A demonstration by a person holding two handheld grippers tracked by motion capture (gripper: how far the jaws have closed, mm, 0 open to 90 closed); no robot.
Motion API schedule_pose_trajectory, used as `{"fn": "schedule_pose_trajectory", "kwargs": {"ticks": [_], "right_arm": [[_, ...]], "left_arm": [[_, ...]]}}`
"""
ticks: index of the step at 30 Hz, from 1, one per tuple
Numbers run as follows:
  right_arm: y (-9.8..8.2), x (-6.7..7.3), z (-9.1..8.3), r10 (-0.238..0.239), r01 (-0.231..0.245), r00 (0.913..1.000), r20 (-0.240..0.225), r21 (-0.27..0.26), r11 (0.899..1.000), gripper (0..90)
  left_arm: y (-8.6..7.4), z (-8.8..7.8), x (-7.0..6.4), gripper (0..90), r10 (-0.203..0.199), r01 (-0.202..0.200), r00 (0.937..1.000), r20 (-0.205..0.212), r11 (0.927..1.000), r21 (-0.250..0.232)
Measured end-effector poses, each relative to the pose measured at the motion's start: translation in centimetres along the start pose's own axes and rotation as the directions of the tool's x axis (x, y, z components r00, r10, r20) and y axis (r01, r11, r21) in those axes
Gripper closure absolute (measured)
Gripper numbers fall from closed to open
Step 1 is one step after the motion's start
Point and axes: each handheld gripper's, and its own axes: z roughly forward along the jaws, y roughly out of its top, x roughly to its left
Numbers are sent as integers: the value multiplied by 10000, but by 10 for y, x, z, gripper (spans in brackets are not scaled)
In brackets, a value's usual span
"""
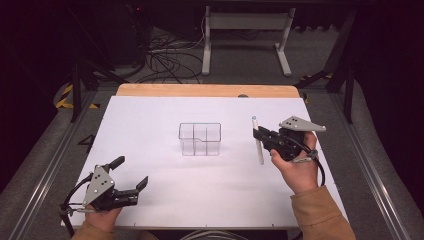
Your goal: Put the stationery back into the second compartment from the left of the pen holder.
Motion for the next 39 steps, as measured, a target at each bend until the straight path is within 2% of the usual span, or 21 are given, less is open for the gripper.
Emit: {"fn": "schedule_pose_trajectory", "kwargs": {"ticks": [3,5,6,11,14,21,28,39], "right_arm": [[2,2,0,-222,209,9991,-370,-346,9992,790],[2,3,-1,-282,261,9987,-428,-502,9984,790],[4,4,-1,-373,331,9978,-552,-753,9966,790],[7,6,-1,-354,251,9956,-873,-1158,9930,790],[10,7,1,-507,356,9934,-1024,-1441,9889,789],[17,12,5,-504,286,9910,-1241,-1717,9847,789],[25,18,15,-829,573,9876,-1331,-1858,9809,789],[38,27,31,-940,591,9829,-1584,-2118,9755,789]], "left_arm": [[0,-1,0,69,12,-12,10000,-32,10000,13],[0,-1,0,69,20,-20,10000,-45,10000,12],[-1,-2,0,69,13,-13,10000,-58,10000,14],[-2,-4,0,69,-23,23,10000,-97,10000,39],[-2,-5,0,69,-22,22,9999,-122,10000,30],[-3,-8,0,69,-18,19,9998,-186,10000,27],[-4,-10,0,69,-34,35,9997,-241,10000,40],[-6,-15,-2,69,-100,103,9994,-322,9999,82]]}}
